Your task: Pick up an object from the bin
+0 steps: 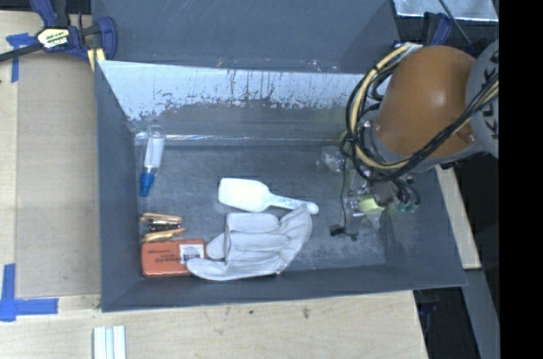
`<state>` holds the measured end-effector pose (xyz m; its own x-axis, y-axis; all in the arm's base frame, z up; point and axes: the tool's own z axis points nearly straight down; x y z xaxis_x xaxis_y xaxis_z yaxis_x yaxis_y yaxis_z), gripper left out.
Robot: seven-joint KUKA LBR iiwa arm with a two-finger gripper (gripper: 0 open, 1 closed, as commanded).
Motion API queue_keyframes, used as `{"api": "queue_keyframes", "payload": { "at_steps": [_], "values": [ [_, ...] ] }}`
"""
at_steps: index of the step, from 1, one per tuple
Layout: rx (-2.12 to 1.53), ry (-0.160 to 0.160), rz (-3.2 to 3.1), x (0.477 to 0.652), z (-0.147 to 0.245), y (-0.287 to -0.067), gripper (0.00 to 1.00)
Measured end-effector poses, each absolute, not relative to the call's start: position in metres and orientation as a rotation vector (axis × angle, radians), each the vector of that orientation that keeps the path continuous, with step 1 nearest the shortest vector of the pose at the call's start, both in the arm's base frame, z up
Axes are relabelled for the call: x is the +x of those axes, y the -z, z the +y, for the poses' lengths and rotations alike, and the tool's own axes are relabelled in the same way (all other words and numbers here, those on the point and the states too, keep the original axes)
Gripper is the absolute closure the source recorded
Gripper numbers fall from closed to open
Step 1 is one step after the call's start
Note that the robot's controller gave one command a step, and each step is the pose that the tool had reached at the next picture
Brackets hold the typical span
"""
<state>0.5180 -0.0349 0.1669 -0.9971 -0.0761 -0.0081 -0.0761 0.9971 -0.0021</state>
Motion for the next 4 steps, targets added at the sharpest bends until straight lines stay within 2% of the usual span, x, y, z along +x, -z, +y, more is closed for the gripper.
{"api": "queue_keyframes", "payload": {
  "at_steps": [1,2,3,4],
  "values": [
    [-0.316,0.002,3.118,0.523,-0.018,-0.107,0.00],
    [-0.323,0.000,3.124,0.530,0.010,-0.074,0.00],
    [-0.366,0.003,3.117,0.524,0.025,-0.071,1.00],
    [-0.366,0.003,3.117,0.524,0.025,-0.071,1.00]
  ]
}}
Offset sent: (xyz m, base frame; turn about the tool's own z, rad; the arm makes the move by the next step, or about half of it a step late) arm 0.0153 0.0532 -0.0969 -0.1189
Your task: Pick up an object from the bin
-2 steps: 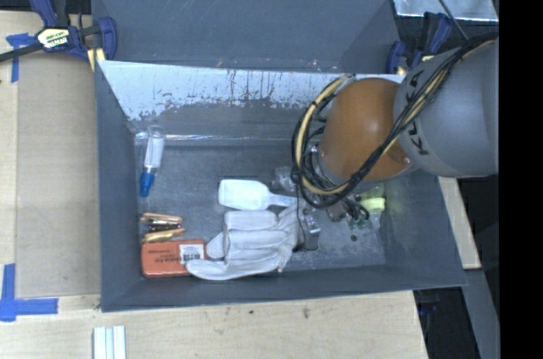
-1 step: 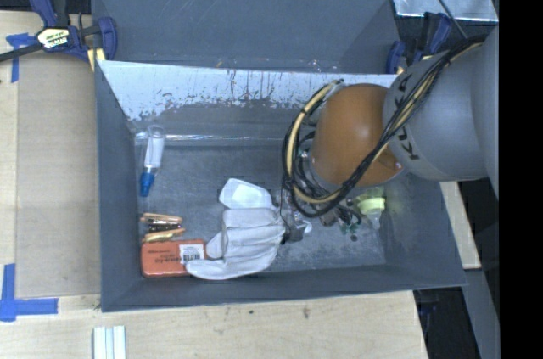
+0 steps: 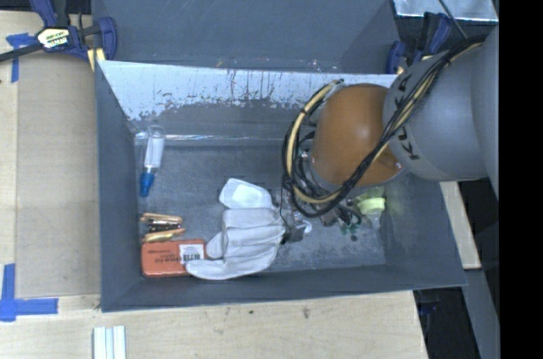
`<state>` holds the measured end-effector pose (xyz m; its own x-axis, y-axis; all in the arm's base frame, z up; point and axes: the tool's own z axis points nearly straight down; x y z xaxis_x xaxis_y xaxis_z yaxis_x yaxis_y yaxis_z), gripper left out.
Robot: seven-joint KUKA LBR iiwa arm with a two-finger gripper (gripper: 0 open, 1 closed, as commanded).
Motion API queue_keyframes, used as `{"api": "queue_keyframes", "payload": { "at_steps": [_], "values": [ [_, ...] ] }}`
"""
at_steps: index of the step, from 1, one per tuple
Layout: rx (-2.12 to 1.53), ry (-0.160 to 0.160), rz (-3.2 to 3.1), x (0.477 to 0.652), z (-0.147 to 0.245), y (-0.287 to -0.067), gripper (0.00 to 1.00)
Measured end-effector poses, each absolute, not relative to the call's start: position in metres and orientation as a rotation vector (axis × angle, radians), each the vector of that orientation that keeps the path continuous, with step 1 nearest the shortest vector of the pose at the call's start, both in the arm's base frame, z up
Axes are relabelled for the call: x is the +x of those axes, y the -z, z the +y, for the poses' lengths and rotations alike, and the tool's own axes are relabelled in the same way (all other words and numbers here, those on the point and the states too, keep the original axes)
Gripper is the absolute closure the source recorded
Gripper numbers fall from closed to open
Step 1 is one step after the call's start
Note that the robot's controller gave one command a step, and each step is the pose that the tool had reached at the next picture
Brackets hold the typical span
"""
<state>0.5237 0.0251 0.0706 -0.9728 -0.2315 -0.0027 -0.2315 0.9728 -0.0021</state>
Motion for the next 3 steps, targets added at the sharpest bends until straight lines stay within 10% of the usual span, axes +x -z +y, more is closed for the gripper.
{"api": "queue_keyframes", "payload": {
  "at_steps": [2,3],
  "values": [
    [-0.457,-0.001,3.112,0.543,0.019,-0.154,1.00],
    [-0.534,0.000,3.093,0.533,0.030,-0.292,1.00]
  ]
}}
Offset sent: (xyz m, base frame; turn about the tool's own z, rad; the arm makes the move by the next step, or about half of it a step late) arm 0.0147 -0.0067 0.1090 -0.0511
